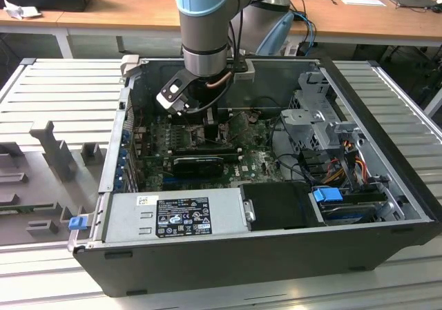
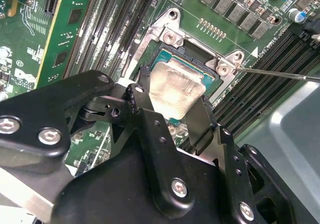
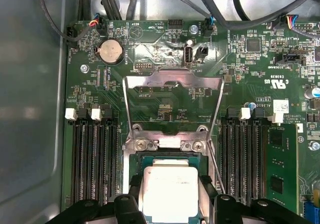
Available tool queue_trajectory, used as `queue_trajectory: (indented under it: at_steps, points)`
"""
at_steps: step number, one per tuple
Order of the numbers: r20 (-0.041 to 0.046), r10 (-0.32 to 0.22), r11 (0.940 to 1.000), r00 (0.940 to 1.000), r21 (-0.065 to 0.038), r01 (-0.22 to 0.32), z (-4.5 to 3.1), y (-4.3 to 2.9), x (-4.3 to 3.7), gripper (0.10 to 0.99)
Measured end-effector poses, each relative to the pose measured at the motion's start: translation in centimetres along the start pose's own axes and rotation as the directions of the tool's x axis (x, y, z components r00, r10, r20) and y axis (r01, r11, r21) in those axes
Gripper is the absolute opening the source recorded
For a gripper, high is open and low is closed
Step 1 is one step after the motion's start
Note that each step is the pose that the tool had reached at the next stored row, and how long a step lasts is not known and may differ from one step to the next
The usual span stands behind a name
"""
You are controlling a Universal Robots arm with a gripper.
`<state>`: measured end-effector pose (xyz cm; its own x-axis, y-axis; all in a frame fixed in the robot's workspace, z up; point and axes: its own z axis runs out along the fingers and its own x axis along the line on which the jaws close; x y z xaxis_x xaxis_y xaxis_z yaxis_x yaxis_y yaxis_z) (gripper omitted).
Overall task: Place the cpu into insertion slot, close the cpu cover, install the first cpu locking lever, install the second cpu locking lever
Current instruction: 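Place the cpu into insertion slot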
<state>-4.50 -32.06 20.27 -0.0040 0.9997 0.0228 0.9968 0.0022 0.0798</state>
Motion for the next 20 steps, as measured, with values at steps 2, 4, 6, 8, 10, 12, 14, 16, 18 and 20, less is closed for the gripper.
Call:
queue_trajectory:
  at_steps: [2,4,6,8,10,12,14,16,18,20]
  points:
    - [0.0011,0.000,1.0000,1.0000,0.000,0.000,0.01,0.00,0.00,0.529]
    - [0.0021,0.000,1.0000,1.0000,0.000,0.000,0.01,0.00,0.00,0.529]
    - [0.0022,0.000,1.0000,1.0000,0.000,0.000,0.01,0.00,0.01,0.537]
    - [0.0020,0.000,1.0000,1.0000,0.000,0.000,0.02,0.00,0.05,0.604]
    - [0.0014,0.000,1.0000,1.0000,0.000,0.000,0.02,0.00,0.09,0.604]
    - [0.0015,0.000,1.0000,1.0000,0.000,0.000,-0.37,0.03,0.10,0.604]
    - [0.0016,0.000,1.0000,1.0000,0.000,0.000,-0.87,0.07,0.12,0.459]
    - [0.0023,0.000,1.0000,1.0000,0.000,0.000,-0.99,0.09,0.12,0.396]
    - [0.0025,0.000,1.0000,1.0000,0.000,0.000,-1.14,0.10,0.12,0.278]
    - [0.0025,0.000,1.0000,1.0000,0.000,0.000,-1.21,0.10,0.12,0.216]
